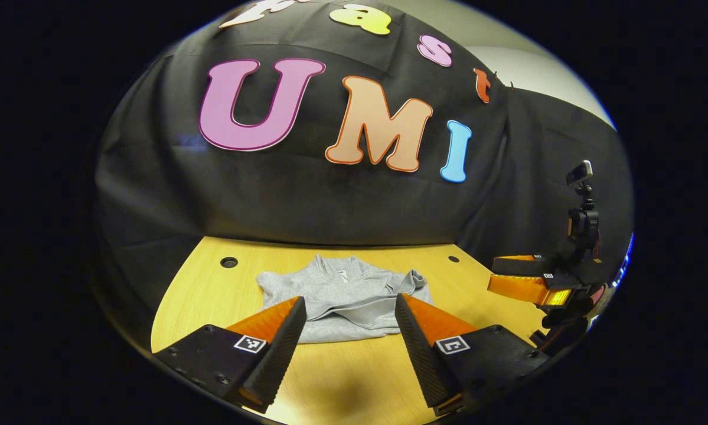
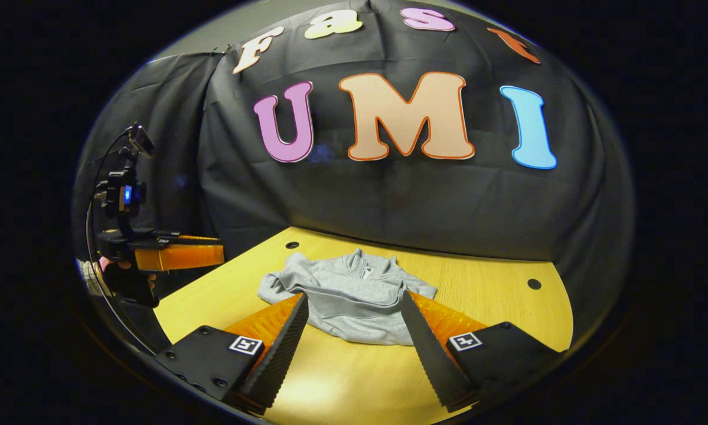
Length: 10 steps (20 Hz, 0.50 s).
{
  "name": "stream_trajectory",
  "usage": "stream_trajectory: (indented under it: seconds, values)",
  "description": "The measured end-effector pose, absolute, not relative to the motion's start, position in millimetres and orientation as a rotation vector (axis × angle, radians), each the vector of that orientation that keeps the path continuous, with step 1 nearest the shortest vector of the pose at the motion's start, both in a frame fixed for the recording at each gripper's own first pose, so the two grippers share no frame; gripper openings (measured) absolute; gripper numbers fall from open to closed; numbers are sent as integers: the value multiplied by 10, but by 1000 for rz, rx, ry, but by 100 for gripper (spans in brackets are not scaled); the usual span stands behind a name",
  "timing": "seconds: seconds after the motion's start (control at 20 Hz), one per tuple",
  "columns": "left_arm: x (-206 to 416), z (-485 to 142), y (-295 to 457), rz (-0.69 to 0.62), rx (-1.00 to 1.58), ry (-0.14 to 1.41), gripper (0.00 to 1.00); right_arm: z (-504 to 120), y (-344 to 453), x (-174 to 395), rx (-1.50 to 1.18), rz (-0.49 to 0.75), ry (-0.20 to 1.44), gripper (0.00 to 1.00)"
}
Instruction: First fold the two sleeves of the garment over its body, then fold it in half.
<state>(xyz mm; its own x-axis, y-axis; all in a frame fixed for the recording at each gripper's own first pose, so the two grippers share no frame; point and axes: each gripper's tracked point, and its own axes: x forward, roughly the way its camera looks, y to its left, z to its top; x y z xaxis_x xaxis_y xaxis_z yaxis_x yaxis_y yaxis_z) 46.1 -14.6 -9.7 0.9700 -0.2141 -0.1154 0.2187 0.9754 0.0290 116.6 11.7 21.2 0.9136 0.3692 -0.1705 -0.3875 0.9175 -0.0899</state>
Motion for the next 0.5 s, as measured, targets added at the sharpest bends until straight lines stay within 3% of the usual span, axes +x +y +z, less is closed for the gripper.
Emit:
stream_trajectory:
  seconds: [0.5]
  values:
    - [216,-135,-281,-247,70,129,88,148,-87,907,-61,270,141,98]
